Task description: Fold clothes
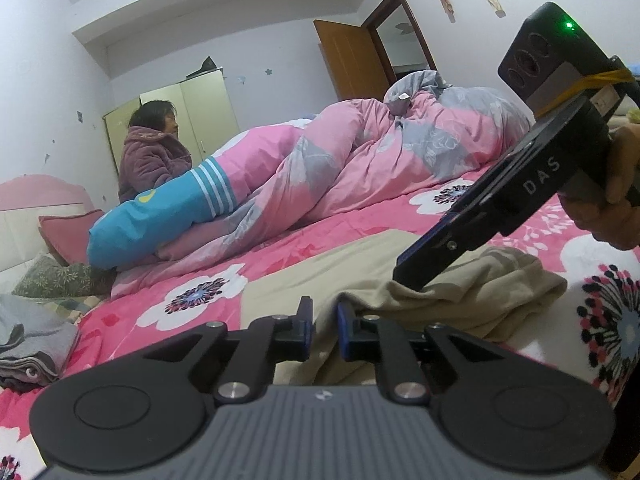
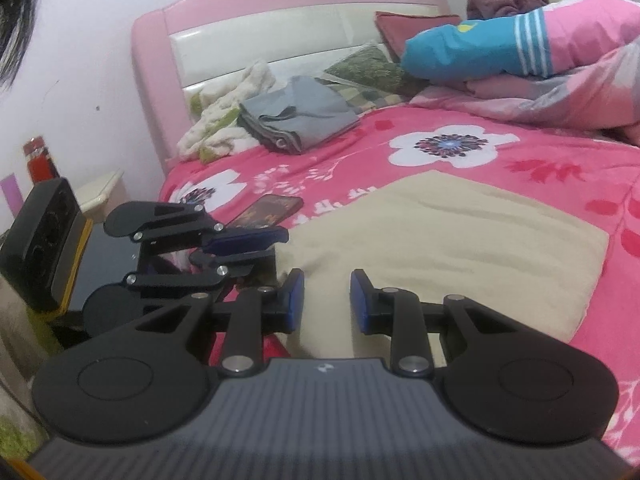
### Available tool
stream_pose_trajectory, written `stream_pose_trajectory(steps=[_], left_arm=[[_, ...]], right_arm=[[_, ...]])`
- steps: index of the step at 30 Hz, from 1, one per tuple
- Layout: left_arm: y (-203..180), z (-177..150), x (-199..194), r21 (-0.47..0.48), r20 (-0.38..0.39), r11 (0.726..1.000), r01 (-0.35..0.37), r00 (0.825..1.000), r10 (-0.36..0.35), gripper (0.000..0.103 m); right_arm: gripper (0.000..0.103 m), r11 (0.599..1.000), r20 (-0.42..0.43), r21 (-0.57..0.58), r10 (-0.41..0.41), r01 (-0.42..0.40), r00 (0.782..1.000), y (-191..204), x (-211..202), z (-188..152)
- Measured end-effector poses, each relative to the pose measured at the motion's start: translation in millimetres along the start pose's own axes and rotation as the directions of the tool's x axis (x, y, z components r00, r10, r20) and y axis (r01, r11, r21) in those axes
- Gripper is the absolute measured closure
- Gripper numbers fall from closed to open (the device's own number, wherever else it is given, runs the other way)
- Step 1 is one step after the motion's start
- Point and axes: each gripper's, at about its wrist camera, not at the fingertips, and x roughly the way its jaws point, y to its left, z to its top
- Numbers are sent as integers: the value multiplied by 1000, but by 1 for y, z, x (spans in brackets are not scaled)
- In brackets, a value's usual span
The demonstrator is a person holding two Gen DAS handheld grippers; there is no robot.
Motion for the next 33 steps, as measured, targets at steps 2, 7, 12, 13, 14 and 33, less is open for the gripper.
stream_pose_trajectory(steps=[2,7,12,13,14,33], left_arm=[[0,0,0,0,0,1000,-1,1000,1,89],[-1,1,-1,-2,2,1000,0,1000,0,89],[1,2,-2,0,5,1000,0,1000,0,89],[1,2,-2,1,5,1000,0,1000,0,89],[2,1,-3,3,6,1000,4,1000,-4,89],[8,8,13,58,-13,989,138,990,-137,73]], right_arm=[[78,1000,-9,-5,12,-12,1000,-1,0,-1],[78,998,-35,-69,1,-4,999,6,2,-4],[78,982,-61,-183,-51,39,997,18,9,-4],[79,977,-67,-207,-70,55,995,20,11,-4],[80,970,-72,-230,-93,74,993,21,13,-4],[96,185,243,-903,-524,388,816,114,48,-72]])
